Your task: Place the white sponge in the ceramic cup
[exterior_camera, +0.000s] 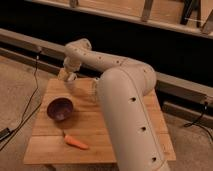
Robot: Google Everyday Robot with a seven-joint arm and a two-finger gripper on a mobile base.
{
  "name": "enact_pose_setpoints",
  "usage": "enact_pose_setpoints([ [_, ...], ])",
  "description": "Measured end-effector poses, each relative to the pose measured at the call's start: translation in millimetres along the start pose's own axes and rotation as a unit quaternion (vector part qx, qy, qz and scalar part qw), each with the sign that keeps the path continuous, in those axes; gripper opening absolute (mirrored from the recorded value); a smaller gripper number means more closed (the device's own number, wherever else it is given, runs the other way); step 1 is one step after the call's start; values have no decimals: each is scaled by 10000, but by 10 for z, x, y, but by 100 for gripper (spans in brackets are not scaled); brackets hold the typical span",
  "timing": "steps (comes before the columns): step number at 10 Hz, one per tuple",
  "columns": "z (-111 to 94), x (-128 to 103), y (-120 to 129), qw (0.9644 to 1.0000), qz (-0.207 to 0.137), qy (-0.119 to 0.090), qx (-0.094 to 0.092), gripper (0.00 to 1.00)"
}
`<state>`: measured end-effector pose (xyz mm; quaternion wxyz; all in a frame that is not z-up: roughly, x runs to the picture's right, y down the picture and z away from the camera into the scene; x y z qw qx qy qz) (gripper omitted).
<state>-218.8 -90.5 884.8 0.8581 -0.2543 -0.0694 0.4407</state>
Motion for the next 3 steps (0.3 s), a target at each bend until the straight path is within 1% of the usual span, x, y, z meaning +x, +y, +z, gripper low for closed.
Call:
enact_pose_setpoints([
  [1,-39,23,-26,9999,87,83,82,78],
  [3,-41,20,-14,9999,95,98,88,78],
])
